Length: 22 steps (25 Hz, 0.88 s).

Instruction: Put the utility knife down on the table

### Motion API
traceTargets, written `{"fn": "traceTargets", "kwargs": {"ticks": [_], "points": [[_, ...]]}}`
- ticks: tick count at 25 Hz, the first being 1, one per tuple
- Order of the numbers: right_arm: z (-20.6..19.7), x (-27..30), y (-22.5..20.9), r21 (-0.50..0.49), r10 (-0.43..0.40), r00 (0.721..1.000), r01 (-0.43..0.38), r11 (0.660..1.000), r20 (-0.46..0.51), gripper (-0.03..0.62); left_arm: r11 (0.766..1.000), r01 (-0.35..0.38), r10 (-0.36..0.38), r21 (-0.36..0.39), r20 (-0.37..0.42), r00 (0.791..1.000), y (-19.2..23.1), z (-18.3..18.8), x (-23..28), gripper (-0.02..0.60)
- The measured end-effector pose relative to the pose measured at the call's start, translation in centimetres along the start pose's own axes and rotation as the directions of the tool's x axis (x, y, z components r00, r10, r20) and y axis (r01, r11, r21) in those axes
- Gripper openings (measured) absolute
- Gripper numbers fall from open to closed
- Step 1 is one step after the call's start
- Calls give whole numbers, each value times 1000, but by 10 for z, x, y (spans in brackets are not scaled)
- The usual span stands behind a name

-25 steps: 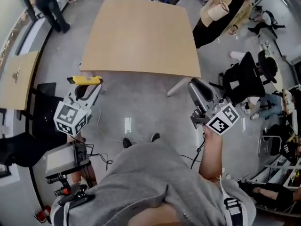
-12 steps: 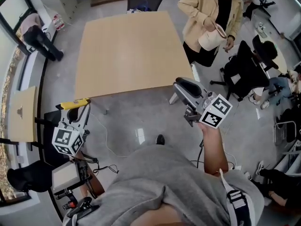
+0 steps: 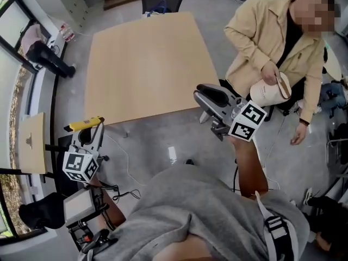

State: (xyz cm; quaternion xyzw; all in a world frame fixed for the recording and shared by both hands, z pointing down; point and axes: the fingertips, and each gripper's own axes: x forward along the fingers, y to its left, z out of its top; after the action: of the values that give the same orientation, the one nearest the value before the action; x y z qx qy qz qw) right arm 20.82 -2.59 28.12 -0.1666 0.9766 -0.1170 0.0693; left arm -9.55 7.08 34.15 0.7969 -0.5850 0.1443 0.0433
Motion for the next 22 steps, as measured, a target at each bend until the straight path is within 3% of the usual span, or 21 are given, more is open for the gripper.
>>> {"fn": "traceTargets", "kwargs": {"ticks": [7,12,18,22], "points": [[26,26,-71,-13,30,1000,-30,999,-7,80,1000,-24,24,4,-15,1000,15,28,62,123],[30,75,-85,-24,34,999,-34,999,-30,80,1000,-19,19,-7,-23,1000,54,31,75,123],[37,69,-75,-37,24,999,-26,999,-38,80,1000,9,-8,8,-6,1000,51,37,76,123],[17,89,-100,-19,2,999,-3,1000,-38,80,999,25,-25,20,-6,1000,77,18,107,123]]}}
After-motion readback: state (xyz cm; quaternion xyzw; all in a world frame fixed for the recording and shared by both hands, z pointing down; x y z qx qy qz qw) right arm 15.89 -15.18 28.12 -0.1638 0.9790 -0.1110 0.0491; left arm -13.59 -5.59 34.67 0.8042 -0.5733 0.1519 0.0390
